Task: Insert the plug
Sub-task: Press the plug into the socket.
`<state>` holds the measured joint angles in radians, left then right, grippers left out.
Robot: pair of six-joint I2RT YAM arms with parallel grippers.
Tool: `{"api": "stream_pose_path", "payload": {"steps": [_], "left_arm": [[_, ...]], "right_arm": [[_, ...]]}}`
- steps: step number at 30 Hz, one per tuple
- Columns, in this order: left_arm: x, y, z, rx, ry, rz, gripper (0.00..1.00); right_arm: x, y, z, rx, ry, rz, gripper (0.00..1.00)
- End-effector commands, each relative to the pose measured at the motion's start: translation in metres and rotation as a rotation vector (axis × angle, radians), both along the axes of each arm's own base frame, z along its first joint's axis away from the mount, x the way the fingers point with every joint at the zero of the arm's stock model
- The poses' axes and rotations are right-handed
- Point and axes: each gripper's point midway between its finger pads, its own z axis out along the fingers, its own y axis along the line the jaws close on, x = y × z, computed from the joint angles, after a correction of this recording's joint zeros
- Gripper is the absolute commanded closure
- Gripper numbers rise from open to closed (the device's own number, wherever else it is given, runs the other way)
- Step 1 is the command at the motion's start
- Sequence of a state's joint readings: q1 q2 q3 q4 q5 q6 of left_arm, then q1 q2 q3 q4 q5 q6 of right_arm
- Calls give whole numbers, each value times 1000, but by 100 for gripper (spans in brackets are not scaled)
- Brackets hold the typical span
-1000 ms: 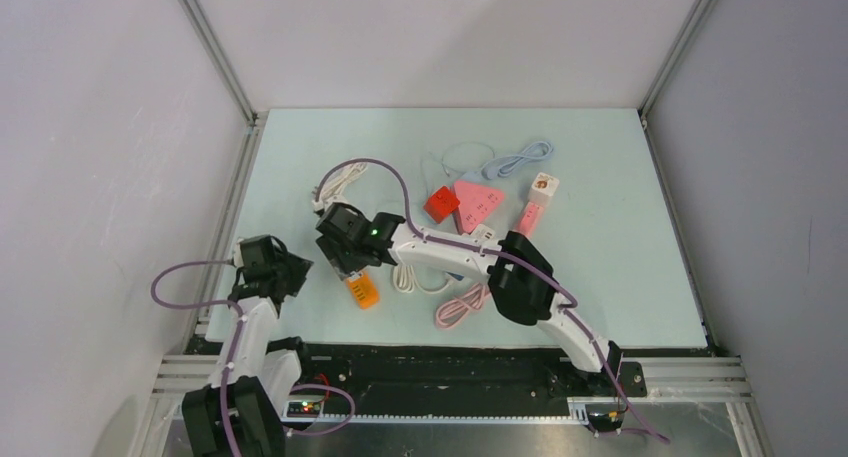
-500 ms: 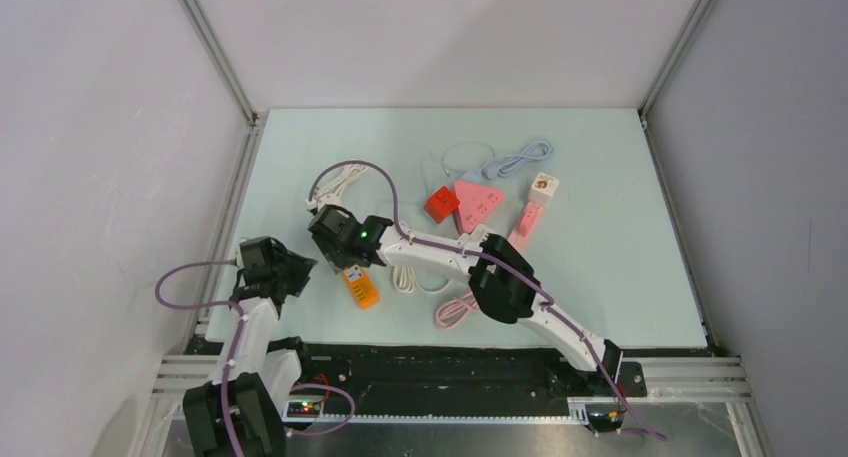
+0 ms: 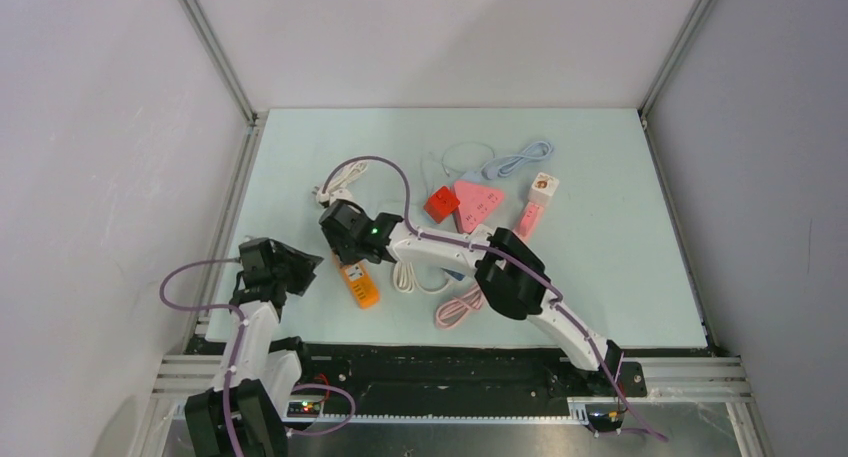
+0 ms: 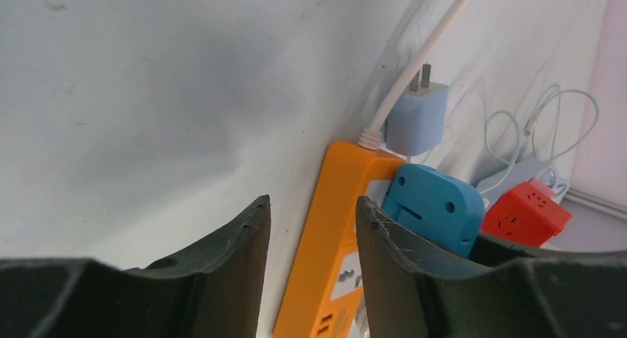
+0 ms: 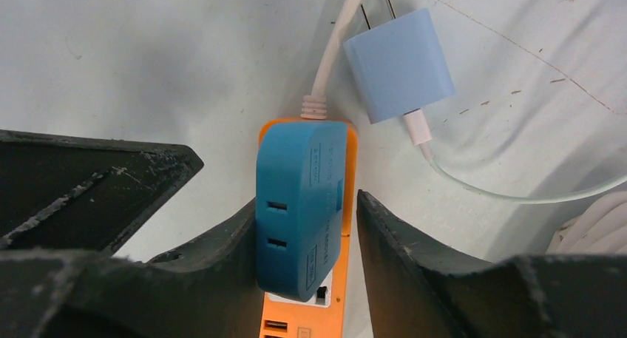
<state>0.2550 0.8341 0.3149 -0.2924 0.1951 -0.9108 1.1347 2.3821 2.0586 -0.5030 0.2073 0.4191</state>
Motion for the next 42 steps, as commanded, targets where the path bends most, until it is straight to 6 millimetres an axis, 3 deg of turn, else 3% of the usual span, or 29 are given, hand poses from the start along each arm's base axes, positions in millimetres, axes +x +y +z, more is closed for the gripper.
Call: {"api": "stream_pose_path", "payload": {"steps": [1,3,6,11,19,28,35,42], "left_arm": [[8,-9,15,-26,-79,-62,49],[8,-11,14,-34,-85,-69,49],[8,-14,12,-48,-91,-75,49],[15,-25,14,-89,-143,-128,49],[15,-30,0,-100,-110,-151,51],[10,-31,-18,-73,-44,-147,57],[5,-33,-33,-56,14,-144,64],[7,-29,-29,-41,1,-121,69]], "right_arm": [[5,5,53,127,-2,-24,44],[4,5,59,141,-4,-20,37],[4,6,65,151,-15,-12,36],[5,7,64,133,-25,-4,52],[3,5,57,130,28,-9,78],[6,4,61,134,22,-9,82],[3,-3,24,3,-12,0,83],[-9,-14,-14,-148,-51,10,94]]}}
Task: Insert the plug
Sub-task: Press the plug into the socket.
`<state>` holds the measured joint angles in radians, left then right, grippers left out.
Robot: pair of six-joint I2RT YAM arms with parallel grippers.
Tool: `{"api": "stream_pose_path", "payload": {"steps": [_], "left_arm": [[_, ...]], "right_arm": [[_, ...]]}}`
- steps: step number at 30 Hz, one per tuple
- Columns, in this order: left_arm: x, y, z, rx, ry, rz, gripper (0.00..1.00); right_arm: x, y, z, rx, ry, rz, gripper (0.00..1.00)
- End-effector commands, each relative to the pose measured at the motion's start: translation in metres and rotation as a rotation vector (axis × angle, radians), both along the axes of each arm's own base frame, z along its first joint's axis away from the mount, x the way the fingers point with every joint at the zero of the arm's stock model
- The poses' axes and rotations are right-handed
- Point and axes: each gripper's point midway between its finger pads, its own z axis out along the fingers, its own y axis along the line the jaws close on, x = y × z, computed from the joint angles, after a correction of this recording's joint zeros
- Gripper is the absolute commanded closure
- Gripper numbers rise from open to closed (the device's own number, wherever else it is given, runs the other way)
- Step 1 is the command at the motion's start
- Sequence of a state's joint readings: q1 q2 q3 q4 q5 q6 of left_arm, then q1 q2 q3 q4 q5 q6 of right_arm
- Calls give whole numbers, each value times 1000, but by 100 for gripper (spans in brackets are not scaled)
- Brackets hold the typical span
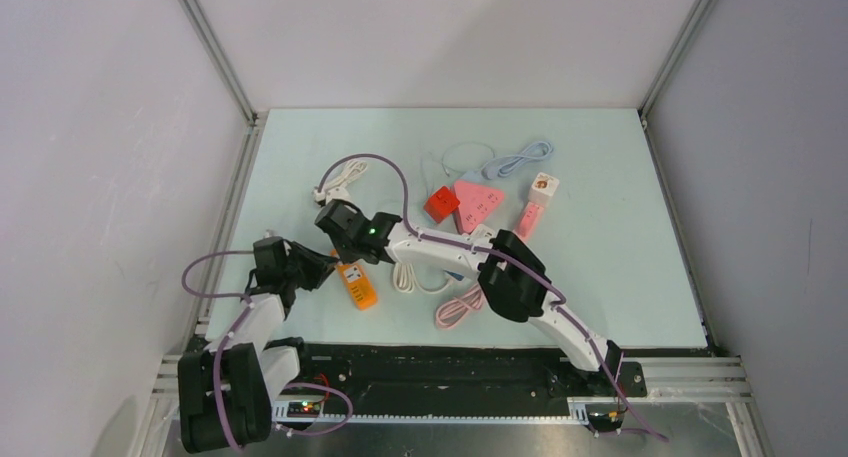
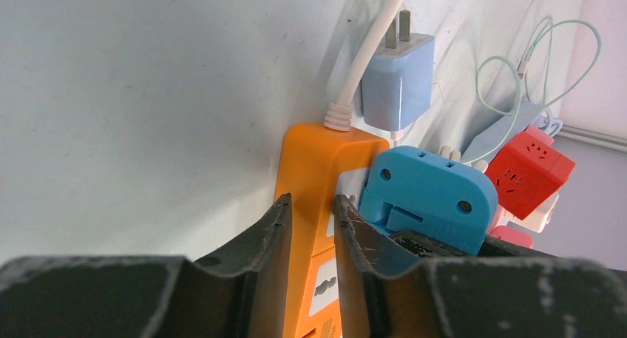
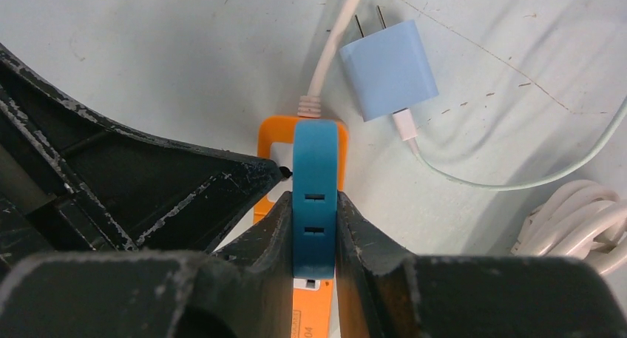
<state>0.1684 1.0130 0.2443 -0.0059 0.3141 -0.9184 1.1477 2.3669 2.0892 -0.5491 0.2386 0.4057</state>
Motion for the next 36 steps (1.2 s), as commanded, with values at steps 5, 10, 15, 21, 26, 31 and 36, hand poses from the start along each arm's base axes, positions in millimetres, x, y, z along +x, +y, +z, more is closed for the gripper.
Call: {"api": "stream_pose_path", "payload": {"steps": [5,10,15,21,26,31,36], "left_arm": [[-6,13,-4,65,45,53,70],[-1,16,7,84,15,62,67],[8,20,30,111,-27,50,60],[16,38,60,194,-43,91,55],[17,48,69,224,-36,126,54],[18,55,86,268,-77,138,48],[19,56,111,313,-139,112,39]], "right_arm": [[-10,-19,-44,-175,-4,9,94],[-7,-17,-27,-158,-18,10,75],[-4,-4,28,-45,-53,25,37],[9,3,117,135,-125,28,21],[16,-16,158,231,-108,-22,19],[52,-60,139,266,1,-220,23],[84,-84,94,205,80,-305,26]]}}
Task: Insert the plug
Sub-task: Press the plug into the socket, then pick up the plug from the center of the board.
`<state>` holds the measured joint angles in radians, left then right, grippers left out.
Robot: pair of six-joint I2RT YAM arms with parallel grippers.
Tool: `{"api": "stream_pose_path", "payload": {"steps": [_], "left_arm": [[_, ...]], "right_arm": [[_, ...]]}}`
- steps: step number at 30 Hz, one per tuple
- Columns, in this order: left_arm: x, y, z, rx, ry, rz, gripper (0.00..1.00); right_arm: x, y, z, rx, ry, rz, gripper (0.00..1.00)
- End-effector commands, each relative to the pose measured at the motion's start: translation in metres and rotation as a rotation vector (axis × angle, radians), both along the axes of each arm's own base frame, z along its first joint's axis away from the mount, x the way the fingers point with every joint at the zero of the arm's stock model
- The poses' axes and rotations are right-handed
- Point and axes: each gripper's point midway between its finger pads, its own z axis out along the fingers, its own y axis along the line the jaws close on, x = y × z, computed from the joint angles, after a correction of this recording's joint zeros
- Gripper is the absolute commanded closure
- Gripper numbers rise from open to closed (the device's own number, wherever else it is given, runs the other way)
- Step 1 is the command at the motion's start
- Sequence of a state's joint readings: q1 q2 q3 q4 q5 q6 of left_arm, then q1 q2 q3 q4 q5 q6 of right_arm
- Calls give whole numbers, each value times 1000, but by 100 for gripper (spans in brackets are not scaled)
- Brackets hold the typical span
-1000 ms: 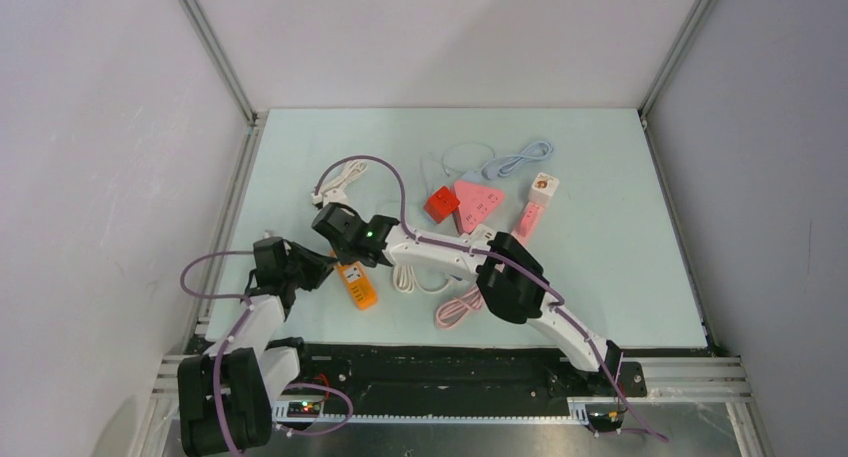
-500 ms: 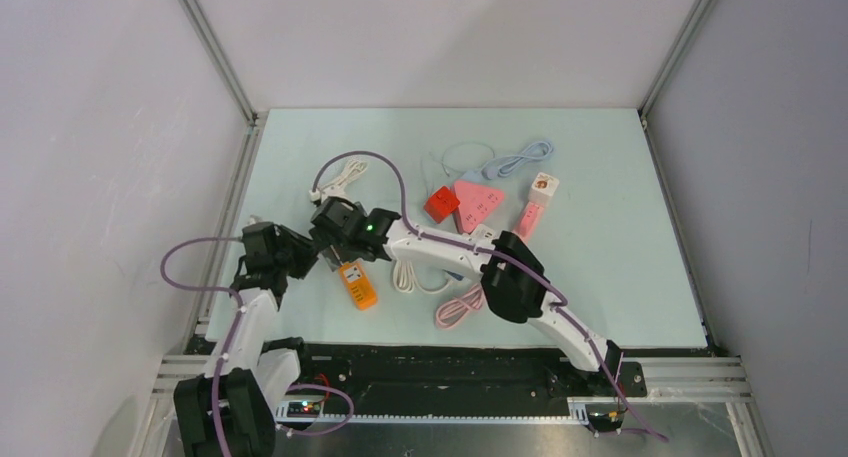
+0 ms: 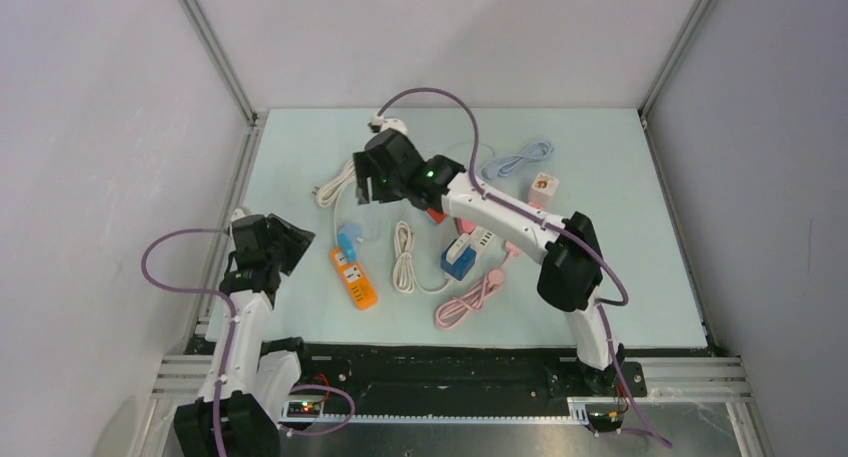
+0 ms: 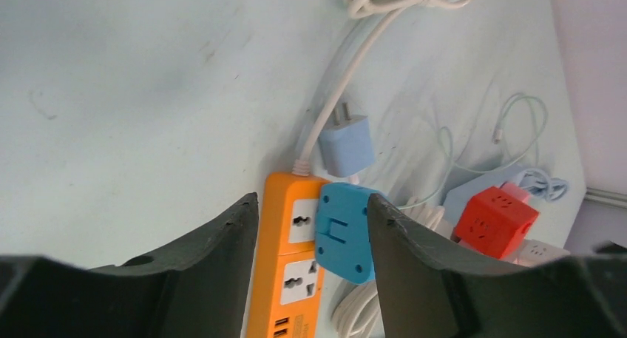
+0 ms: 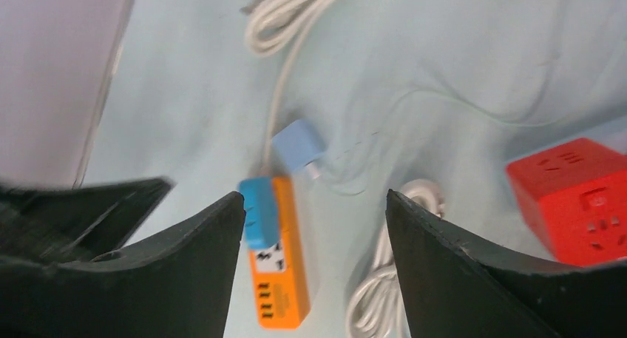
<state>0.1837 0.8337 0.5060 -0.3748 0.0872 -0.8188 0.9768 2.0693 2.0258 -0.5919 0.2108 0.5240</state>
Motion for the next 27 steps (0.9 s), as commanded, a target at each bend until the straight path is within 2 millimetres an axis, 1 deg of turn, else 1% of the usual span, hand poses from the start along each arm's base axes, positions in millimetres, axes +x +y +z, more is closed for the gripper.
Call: {"api": "stream_pose_path", "payload": {"steps": [1,2,3,4,5,6,7,8,9,10,11,14,16,17,18,19,20,23,24,25,26,27], "left_arm": [[9,7,40,89,-93,-26,38],[9,7,45,94,-102,-32,38],[9,4,46,99,-106,-46,36],[9,4,49,102,-110,-51,36],[8,2,50,107,-114,-63,35],[8,1,51,110,-117,-66,34],[7,0,53,115,-122,-73,33],[6,0,54,118,-124,-75,33],[5,0,56,122,-126,-78,32],[5,0,57,125,-127,-79,32],[4,0,56,128,-120,-83,31],[3,1,57,133,-114,-83,30],[2,1,60,136,-120,-80,30],[1,2,62,137,-124,-77,30],[-1,2,68,141,-139,-75,30],[-1,2,72,143,-150,-73,30],[-3,2,81,151,-174,-67,30],[-8,1,102,166,-221,-72,30],[-9,1,108,177,-238,-81,28],[-11,-1,115,185,-262,-89,22],[-13,-1,118,196,-273,-93,18],[-16,1,124,210,-295,-85,8]], "right_arm": [[22,-10,-53,-31,120,-56,29],[27,-13,-57,-40,126,-62,30],[31,-12,-64,-53,127,-58,32],[36,-11,-67,-50,124,-59,33],[38,-10,-73,-57,124,-50,34],[41,-7,-74,-49,113,-45,35],[42,-4,-79,-56,110,-26,35],[44,0,-78,-44,93,-11,36],[43,2,-84,-55,85,10,35],[44,5,-84,-50,73,16,35],[44,7,-90,-62,70,22,35],[45,9,-103,-75,87,17,35],[46,8,-117,-91,102,2,37],[48,9,-119,-88,98,-6,38],[50,7,-126,-93,102,-17,38],[52,9,-126,-84,96,-21,39],[53,9,-131,-85,100,-28,40],[57,10,-133,-74,100,-36,43],[57,12,-133,-69,99,-33,46],[56,13,-135,-66,103,-24,50],[56,17,-131,-46,93,-12,53],[52,19,-132,-36,98,18,58]]}}
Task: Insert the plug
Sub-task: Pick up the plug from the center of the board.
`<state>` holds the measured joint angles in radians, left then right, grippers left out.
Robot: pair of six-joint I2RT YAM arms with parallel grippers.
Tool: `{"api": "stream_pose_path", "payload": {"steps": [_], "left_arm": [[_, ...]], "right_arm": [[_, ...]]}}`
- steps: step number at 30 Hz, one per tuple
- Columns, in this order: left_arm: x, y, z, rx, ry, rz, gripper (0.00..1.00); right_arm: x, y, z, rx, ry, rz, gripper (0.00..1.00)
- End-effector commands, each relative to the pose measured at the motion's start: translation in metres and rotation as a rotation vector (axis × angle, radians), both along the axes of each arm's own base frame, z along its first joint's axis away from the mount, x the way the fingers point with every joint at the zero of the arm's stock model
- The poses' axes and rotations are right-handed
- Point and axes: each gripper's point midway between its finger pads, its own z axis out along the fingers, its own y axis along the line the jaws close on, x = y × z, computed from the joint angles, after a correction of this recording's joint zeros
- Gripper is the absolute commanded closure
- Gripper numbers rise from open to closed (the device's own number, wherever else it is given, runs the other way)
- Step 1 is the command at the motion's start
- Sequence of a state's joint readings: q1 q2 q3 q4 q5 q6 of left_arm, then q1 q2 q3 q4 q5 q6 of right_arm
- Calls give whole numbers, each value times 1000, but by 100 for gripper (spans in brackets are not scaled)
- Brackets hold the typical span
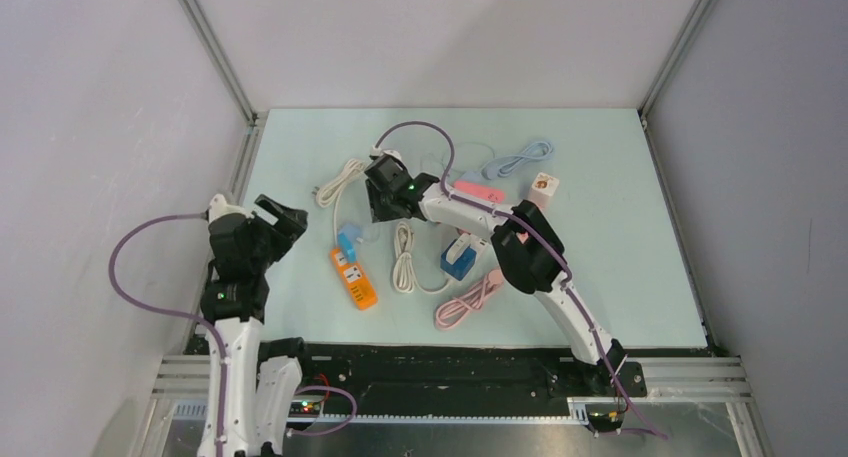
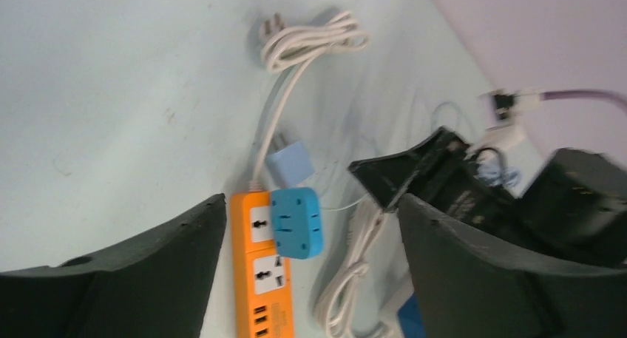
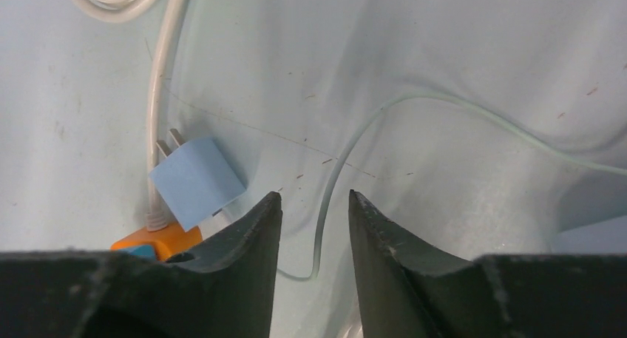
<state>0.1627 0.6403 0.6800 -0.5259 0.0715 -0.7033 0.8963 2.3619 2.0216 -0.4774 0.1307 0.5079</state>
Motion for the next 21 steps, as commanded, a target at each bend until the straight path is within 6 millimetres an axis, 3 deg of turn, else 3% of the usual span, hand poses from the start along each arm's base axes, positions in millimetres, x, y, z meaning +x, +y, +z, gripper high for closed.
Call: {"api": "stream_pose_path", "payload": {"steps": [1,8,11,16,21], "left_arm": [[-8,4,36,82,-107,-7,4],[-31,33,55,229,-171,125,0],[-34,34,56,236,-176,131,0],[-38,20,67,235,-234,49,0],[-39,-30,73,215,-278,-262,0]], "right_arm": [[9,20,25,124,-61,36,61],[6,22,48,239,-37,85,95],[6,19,69,267,-57,97,100],[-2,13,115,329,-89,127,100],[-12,5,156,371,-103,120,100]]}}
